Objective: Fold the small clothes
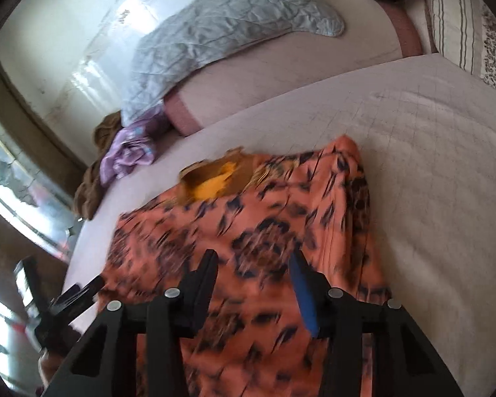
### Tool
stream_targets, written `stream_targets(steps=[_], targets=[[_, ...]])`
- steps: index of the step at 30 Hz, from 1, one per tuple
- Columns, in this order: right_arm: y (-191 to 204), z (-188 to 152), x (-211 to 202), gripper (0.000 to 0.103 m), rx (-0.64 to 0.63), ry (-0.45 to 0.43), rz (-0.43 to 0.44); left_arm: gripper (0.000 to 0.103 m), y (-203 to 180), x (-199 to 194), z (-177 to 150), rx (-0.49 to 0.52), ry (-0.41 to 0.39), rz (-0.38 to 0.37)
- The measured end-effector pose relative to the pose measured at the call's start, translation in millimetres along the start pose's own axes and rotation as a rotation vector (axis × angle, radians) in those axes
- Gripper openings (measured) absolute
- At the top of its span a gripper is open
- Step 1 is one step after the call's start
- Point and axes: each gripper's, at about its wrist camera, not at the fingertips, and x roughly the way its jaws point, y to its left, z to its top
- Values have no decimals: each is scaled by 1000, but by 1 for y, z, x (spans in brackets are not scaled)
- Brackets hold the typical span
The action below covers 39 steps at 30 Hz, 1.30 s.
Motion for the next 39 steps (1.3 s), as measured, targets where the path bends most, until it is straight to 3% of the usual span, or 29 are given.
stream_targets(steps=[3,6,8,11,15,19,22,23,26,28,32,36,39], targets=[[-11,20,28,45,26,5,-66,97,2,11,12,12,-36,42],[-29,33,59,44,62,47,-140,97,2,35,15,-1,31,23],[-43,32,81,27,91,102,-196,90,-2,62,9,36,149,62],[-34,36,77,28,50,95,-225,90,5,60,10,-6,161,22],[-11,32,55,30,33,86,-124,90,4,43,12,7,118,8],[26,14,58,30,-56,132,-68,90,-12,26,12,59,56,-13],[40,-3,82,32,-113,218,-101,90,-21,39,8,125,99,0],[42,-10,87,32,-143,225,-135,90,-23,48,4,141,144,-1],[51,-12,80,31,-185,216,-155,90,-20,43,5,129,139,-8],[50,-10,67,31,-164,193,-132,90,-20,35,8,128,113,-11],[27,-1,42,31,-123,119,-180,90,-13,22,12,99,85,-57],[-16,-2,49,30,-33,184,-232,90,-19,36,3,154,144,-25],[-22,-8,41,30,-40,172,-202,90,-17,39,6,138,141,-30]])
